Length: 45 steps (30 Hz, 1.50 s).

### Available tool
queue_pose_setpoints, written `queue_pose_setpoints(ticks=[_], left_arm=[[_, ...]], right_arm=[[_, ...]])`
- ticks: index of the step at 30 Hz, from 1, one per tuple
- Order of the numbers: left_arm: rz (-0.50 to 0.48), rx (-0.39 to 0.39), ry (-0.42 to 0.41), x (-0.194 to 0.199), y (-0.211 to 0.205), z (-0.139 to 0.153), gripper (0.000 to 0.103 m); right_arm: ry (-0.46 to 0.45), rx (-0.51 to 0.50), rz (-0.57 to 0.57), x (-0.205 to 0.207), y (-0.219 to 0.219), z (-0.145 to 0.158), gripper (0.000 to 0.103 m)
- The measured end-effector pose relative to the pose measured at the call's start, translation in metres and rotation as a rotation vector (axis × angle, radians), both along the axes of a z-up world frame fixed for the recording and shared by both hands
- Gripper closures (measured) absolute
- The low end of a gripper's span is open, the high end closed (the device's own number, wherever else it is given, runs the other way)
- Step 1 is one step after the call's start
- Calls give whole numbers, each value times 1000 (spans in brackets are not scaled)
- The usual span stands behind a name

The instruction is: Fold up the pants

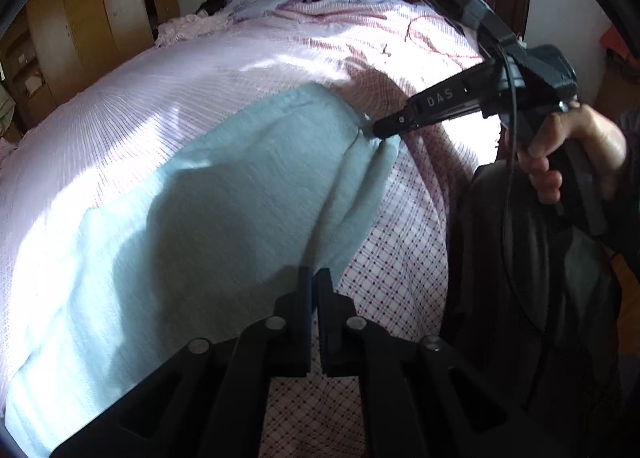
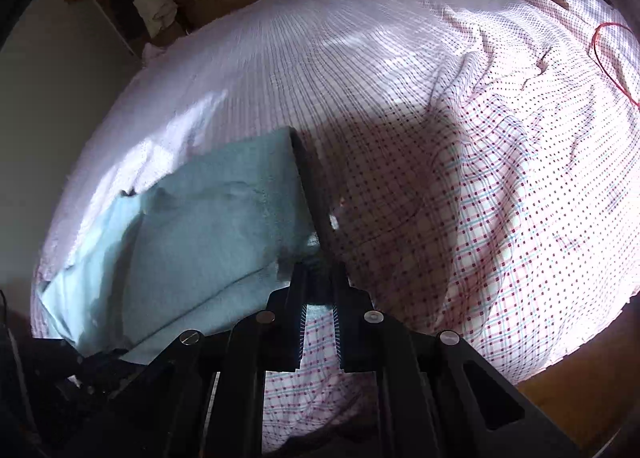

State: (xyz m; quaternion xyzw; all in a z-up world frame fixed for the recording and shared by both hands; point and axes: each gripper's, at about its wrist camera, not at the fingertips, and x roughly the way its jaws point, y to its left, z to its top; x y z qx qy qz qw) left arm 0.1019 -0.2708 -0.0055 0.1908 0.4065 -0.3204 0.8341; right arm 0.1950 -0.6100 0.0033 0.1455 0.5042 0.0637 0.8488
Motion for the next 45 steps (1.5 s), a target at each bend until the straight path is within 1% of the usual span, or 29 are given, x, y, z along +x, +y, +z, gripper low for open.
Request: queue_pose_setpoints(ticks=[2, 4, 5, 6, 7, 8, 9, 10, 11, 12, 14, 15, 17, 18, 19, 20, 21, 22, 23, 25, 27, 29, 30, 32, 33, 37, 39, 42, 45], left_arm=[[8, 18, 10, 1, -4, -10, 101], [18, 36, 19, 2, -7, -18, 100], [25, 36, 29, 3, -6, -19, 97], [33, 26, 46, 3, -6, -20, 94], [31, 12, 65, 2, -4, -18, 85], [26, -8, 76, 0, -2, -15, 73], [27, -23, 72, -3, 1, -9, 66], [29, -37, 55, -7, 4, -3, 52], [30, -52, 39, -10, 5, 1, 44], [30, -73, 24, -12, 7, 6, 42], [31, -96, 22, -11, 7, 10, 42], [37, -105, 29, -9, 7, 9, 42], [62, -107, 42, -4, 6, 4, 42], [75, -108, 53, -2, 7, 0, 42], [84, -111, 64, -1, 8, -3, 42], [98, -108, 81, 2, 10, -6, 42], [104, -105, 92, 3, 13, -8, 42], [101, -104, 95, 4, 16, -9, 42], [99, -101, 90, 3, 19, -7, 42], [113, -107, 64, 2, 30, 1, 42], [132, -122, 59, 4, 41, 9, 42], [160, -128, 52, 8, 54, 12, 42], [178, -129, 44, 11, 62, 14, 41], [223, -120, 43, 18, 74, 14, 41], [247, -115, 47, 21, 82, 14, 41], [303, -127, 45, 23, 105, 14, 41], [324, -123, 40, 22, 116, 13, 41], [356, -120, 46, 19, 133, 9, 41], [393, -137, 57, 22, 149, 6, 41]], right_arm=[[40, -34, -14, 0, -2, -6, 99], [49, -82, -85, -2, -13, -7, 98], [50, -60, -118, -3, -21, -8, 98], [34, 6, -138, -6, -31, -8, 97], [4, 71, -159, -12, -40, -6, 93], [-23, 94, -188, -18, -46, -2, 92], [-50, 93, -219, -26, -51, 4, 91], [-84, 94, -233, -33, -52, 10, 91], [-118, 109, -217, -40, -51, 17, 91], [-148, 130, -179, -44, -46, 24, 91], [-186, 160, -56, -47, -25, 35, 92], [-184, 157, 13, -45, -11, 38, 96], [-158, 123, 137, -35, 19, 33, 101], [-118, 67, 163, -29, 32, 24, 103], [-50, -64, 144, -19, 40, 9, 103], [-9, -134, 114, -14, 40, -4, 103], [57, -108, 78, -6, 31, -19, 103], [94, -10, 42, -3, 18, -28, 103], [82, 24, 33, -4, 12, -26, 103], [26, 4, 45, -13, 11, -15, 103], [0, -21, 50, -23, 18, -6, 103], [-31, 9, 78, -28, 28, 2, 103], [-48, -3, 89, -31, 38, 7, 103], [-73, -121, 98, -27, 61, 13, 103], [-80, -139, 113, -23, 69, 15, 103], [-93, -72, 129, -3, 81, 16, 103], [-119, -32, 154, 6, 91, 15, 103], [-167, -31, 168, 8, 104, 20, 103], [-237, -75, 223, 20, 129, 29, 103]])
